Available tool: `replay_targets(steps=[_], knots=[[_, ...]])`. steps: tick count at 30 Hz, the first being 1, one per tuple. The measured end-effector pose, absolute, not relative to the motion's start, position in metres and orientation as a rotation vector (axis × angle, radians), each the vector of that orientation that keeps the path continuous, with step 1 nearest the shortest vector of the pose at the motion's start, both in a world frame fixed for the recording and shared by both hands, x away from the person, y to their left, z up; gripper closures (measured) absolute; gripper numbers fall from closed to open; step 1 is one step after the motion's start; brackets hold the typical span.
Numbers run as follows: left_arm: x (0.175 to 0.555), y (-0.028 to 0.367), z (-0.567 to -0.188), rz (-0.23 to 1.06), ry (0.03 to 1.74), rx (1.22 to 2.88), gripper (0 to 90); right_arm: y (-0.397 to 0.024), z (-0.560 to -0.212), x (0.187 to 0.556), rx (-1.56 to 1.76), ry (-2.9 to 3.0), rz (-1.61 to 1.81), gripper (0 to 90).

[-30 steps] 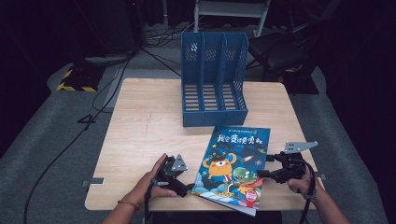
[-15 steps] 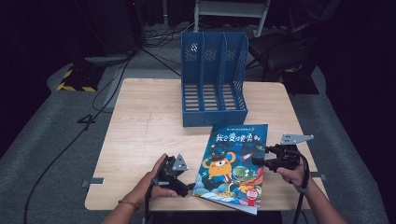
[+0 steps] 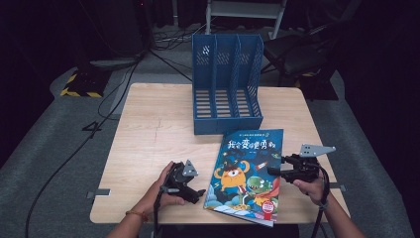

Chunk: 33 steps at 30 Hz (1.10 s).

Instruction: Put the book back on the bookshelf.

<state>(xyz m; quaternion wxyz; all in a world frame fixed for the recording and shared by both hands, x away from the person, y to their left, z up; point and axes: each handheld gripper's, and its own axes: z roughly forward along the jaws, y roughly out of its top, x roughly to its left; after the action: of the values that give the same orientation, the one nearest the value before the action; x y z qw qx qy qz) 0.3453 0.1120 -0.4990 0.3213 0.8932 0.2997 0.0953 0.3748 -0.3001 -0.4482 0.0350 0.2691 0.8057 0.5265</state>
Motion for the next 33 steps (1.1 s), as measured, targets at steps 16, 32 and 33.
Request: replay_targets(steps=[16, 32, 33], knots=[[0.354, 0.073, -0.472, 0.128, 0.625, 2.368, 16.4, -0.295, -0.434, 0.360, 0.713, 2.418, 1.581, 42.8], [0.375, 0.060, -0.480, -0.068, 0.660, 2.282, 2.3, -0.288, -0.423, 0.357, 0.650, 2.399, 1.544, 43.1], [0.379, 0.061, -0.482, -0.092, 0.667, 2.267, 1.1, -0.287, -0.422, 0.357, 0.641, 2.396, 1.545, 43.1]])
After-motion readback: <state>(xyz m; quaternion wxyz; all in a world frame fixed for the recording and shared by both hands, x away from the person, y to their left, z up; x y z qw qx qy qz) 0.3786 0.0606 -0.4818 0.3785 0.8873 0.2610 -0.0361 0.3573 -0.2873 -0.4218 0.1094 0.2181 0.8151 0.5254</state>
